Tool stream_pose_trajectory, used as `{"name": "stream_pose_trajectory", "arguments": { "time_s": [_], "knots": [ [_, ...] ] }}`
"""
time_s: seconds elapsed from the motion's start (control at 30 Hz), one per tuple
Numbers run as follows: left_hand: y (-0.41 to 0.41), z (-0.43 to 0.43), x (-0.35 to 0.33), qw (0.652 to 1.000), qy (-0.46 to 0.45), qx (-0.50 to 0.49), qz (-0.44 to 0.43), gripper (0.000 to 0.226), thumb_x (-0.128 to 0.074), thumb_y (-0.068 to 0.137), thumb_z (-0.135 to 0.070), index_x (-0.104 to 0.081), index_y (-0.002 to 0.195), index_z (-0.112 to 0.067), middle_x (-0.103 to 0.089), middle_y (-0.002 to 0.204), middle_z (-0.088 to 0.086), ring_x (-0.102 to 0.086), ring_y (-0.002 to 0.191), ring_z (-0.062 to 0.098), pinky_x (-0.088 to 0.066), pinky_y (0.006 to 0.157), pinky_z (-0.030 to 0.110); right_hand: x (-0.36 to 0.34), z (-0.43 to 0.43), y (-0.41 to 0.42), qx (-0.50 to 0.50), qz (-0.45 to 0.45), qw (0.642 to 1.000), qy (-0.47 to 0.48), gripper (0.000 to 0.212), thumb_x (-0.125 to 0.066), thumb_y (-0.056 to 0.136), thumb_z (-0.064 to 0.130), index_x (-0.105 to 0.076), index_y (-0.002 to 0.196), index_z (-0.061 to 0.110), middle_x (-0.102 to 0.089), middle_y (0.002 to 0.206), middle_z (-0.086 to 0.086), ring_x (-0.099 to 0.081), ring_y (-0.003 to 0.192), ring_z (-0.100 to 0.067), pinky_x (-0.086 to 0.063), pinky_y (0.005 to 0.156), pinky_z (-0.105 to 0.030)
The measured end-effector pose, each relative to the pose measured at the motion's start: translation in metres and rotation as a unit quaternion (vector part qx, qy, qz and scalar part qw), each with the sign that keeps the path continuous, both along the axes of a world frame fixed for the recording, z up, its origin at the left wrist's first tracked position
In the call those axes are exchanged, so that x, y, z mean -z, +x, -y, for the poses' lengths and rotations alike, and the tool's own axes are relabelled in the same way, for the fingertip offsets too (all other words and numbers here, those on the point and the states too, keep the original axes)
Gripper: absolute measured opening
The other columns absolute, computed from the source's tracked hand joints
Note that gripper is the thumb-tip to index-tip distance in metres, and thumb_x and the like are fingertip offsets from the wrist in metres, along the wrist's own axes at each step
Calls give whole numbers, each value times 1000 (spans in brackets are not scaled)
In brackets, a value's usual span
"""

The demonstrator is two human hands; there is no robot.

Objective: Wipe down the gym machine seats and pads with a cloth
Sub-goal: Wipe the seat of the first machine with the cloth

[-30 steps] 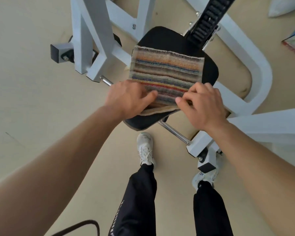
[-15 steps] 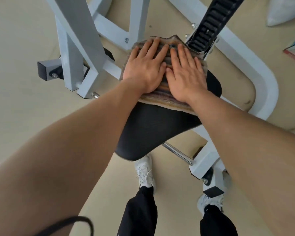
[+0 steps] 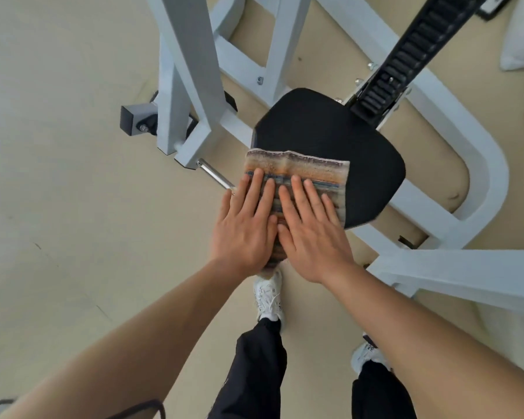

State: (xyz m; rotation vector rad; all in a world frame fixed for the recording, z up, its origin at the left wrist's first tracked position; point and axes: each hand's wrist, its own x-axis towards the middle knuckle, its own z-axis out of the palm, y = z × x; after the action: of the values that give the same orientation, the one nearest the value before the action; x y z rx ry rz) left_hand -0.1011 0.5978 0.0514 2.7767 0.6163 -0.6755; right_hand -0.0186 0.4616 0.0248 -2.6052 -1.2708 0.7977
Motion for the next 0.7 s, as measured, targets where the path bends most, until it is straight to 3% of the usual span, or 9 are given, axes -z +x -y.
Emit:
{"name": "stream_pose_trajectory", "arguments": {
  "time_s": [0.17, 0.3, 0.43, 0.7],
  "knots": [
    [49, -20, 18, 1000, -15, 7, 22, 63, -16, 105, -45, -6, 161, -16, 2, 169, 5, 6, 156, 23, -4, 126, 46, 20, -23, 51, -14, 10, 1000, 14, 64, -14, 104, 44, -5, 161, 17, 1, 169, -7, 0, 156, -21, -8, 126, -45],
    [132, -48, 48, 999, 20, 38, 26, 66, -13, 104, -47, -5, 161, -13, 0, 169, 10, 3, 156, 27, -1, 125, 46, 40, -51, 120, 50, 5, 999, -10, 64, -10, 104, 43, 4, 160, 17, 11, 169, -5, 8, 156, -20, 0, 127, -43],
    [195, -38, 67, 994, 38, 104, 13, 64, -13, 104, -44, -10, 160, -15, -7, 168, 15, -6, 155, 33, -3, 126, 49, 59, -32, 155, 126, 23, 991, -25, 63, -11, 104, 44, 0, 161, 18, 4, 170, -6, 2, 156, -20, -3, 127, -43],
    [132, 16, 42, 975, -42, 218, 5, 62, -8, 106, -50, -6, 161, -22, -2, 169, 6, -2, 156, 26, -4, 127, 45, 37, 31, 78, 257, 36, 965, -47, 70, -21, 101, 44, -14, 159, 6, -8, 167, -20, -10, 155, -33, -15, 125, -49]
  ]
}}
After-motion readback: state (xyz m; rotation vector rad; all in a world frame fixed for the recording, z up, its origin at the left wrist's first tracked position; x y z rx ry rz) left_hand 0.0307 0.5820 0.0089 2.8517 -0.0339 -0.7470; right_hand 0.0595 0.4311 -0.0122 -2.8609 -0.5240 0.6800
